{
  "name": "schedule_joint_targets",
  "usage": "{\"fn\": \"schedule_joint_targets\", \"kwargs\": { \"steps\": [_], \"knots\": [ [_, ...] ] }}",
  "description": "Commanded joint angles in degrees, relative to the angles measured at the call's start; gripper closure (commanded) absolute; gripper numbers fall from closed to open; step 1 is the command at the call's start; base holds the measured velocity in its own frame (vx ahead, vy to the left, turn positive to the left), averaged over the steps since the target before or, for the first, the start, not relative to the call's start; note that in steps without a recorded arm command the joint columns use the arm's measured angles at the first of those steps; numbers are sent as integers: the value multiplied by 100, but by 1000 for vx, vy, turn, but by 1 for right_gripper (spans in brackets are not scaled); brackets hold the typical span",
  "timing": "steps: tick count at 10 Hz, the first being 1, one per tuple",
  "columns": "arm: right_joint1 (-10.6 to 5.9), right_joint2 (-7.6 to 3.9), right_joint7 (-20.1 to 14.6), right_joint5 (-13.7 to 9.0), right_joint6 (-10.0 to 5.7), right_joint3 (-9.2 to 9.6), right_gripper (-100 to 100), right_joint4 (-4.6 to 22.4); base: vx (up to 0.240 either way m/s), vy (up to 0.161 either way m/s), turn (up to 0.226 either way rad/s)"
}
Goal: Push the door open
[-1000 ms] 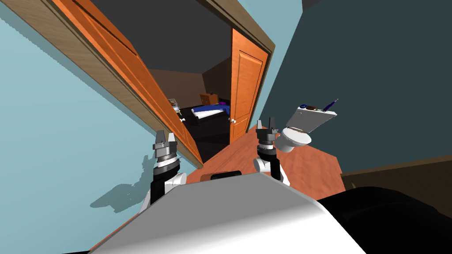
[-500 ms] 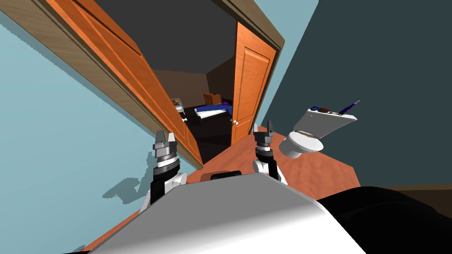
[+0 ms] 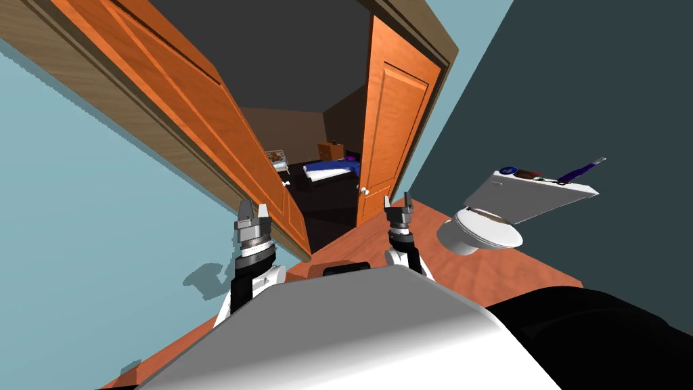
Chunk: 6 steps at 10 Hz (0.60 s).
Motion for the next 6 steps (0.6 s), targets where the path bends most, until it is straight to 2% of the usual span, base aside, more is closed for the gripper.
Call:
{"fn": "schedule_joint_targets", "kwargs": {
  "steps": [1,6],
  "knots": [
    [26,-15,-182,-56,-72,72,-100,160,87,-53,125],
    [119,-89,-788,-262,-300,274,-100,686,80,-77,128]
  ]
}}
